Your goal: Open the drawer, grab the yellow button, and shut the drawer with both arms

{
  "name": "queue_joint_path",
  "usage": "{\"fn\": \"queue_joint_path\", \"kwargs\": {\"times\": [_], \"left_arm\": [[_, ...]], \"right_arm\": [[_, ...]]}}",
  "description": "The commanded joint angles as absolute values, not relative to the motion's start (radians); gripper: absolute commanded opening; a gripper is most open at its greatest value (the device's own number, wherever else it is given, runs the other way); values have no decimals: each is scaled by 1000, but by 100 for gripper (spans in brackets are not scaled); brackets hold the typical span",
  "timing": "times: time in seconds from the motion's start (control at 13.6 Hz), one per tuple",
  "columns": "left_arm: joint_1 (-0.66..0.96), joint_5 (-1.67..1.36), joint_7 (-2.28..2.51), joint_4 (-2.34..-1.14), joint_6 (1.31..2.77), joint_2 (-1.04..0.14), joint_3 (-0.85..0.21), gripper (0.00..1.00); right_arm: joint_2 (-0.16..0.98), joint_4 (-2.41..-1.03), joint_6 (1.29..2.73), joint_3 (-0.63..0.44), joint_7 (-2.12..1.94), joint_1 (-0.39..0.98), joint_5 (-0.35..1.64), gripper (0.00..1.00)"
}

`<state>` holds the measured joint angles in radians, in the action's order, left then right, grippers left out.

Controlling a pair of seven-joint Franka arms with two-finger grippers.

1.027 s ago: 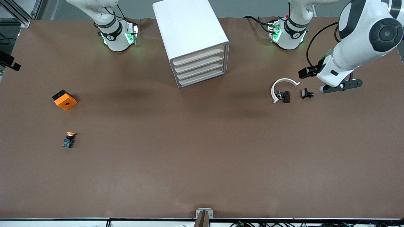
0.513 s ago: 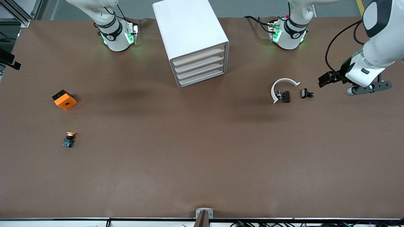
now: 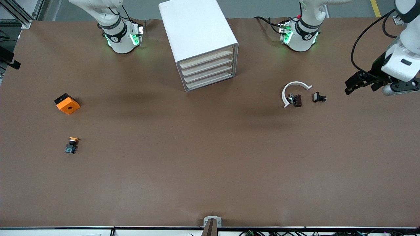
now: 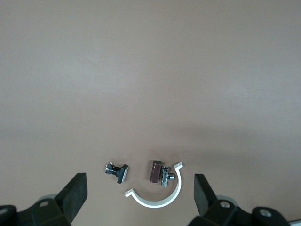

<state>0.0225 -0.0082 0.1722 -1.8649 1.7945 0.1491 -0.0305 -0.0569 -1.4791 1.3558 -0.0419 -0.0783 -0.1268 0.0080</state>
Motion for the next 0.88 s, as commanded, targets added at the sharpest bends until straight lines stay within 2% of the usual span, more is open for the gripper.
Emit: {"fn": "queue_joint_path", "kwargs": {"times": [0.0, 0.29, 0.81], "left_arm": [[17, -6, 146, -1771, 1688, 149, -32, 100], [18, -5, 137, -1684, 1582, 150, -34, 100], [18, -6, 112, -1689, 1551, 149, -35, 100]], "right_arm": [[-75, -1480, 1335, -35, -58, -129, 11, 100], [-100, -1499, 1322, -38, -48, -129, 14, 100], [-127, -1525, 1333, -38, -49, -129, 14, 100]]}}
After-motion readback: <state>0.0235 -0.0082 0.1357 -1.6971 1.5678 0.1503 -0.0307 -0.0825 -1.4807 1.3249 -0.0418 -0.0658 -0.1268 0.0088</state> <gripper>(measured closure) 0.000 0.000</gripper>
